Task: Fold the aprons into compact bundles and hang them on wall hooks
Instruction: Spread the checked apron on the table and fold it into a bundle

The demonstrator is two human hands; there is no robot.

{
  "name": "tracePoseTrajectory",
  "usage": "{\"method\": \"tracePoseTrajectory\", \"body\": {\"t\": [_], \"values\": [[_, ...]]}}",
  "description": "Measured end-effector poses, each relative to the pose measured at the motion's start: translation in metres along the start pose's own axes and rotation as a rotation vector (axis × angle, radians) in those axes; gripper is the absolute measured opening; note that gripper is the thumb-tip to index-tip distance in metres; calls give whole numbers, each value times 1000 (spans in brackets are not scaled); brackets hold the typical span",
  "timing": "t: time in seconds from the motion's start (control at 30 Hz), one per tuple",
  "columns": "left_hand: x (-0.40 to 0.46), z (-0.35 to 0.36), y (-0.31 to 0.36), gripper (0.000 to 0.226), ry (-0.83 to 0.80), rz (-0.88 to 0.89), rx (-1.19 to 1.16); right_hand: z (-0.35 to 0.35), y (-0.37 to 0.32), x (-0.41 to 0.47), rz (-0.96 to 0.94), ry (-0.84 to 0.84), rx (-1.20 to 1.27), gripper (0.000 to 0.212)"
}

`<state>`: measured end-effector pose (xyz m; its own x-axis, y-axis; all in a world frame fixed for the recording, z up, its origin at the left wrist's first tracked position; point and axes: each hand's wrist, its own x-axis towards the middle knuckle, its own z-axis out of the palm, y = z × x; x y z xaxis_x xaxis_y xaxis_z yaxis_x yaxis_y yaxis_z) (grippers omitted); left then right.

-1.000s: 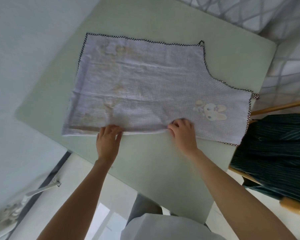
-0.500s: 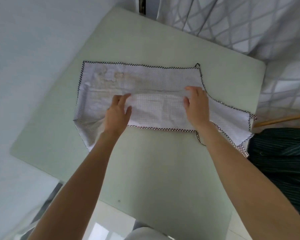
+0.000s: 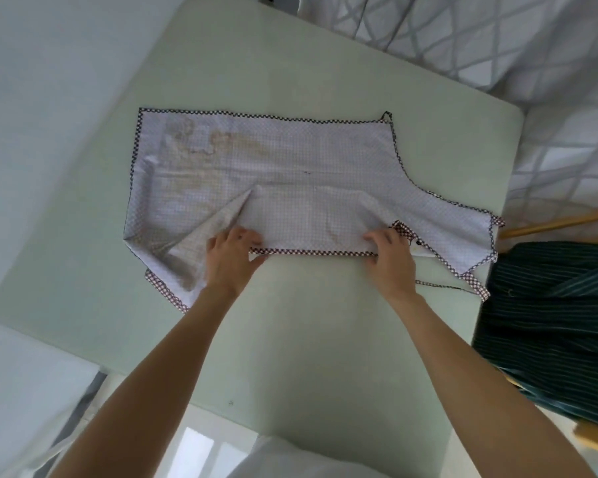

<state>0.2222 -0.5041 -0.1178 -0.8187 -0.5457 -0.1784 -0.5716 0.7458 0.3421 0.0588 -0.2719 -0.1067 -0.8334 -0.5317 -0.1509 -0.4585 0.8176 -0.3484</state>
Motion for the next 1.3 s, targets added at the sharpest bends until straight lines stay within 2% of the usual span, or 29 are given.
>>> {"method": "tracePoseTrajectory", "body": {"t": [0.13,0.27,0.4,0.53,0.63,0.77,0.93,1.07,1.23,1.3], "values": [[-4,-12,-2,8,95,55,-102,-16,9,-2,-106,48,150,26],[-28,-24,-5,16,169,88,-166,-30,15,-17,-251,52,200,33],[-71,-31,-8,33,204,83,-51,-41,20,-51,-347,46,161,25],[-124,-26,-12,28,201,-2,47,-43,28,-95,-457,-77,91,19],[-163,-23,-14,18,208,-124,17,-43,34,-127,-395,-176,138,13],[-212,-12,-21,19,180,-144,-100,-37,51,-171,-349,-243,214,8],[-270,-2,-24,13,115,-154,-227,-28,72,-212,-359,-154,165,13],[-297,5,-34,14,68,-102,-111,-26,84,-229,-334,-71,101,16],[-317,13,-36,14,161,-278,-28,-24,95,-241,-277,-79,79,15],[-321,14,-33,17,207,-366,-84,-23,99,-242,-242,-93,99,14]]}}
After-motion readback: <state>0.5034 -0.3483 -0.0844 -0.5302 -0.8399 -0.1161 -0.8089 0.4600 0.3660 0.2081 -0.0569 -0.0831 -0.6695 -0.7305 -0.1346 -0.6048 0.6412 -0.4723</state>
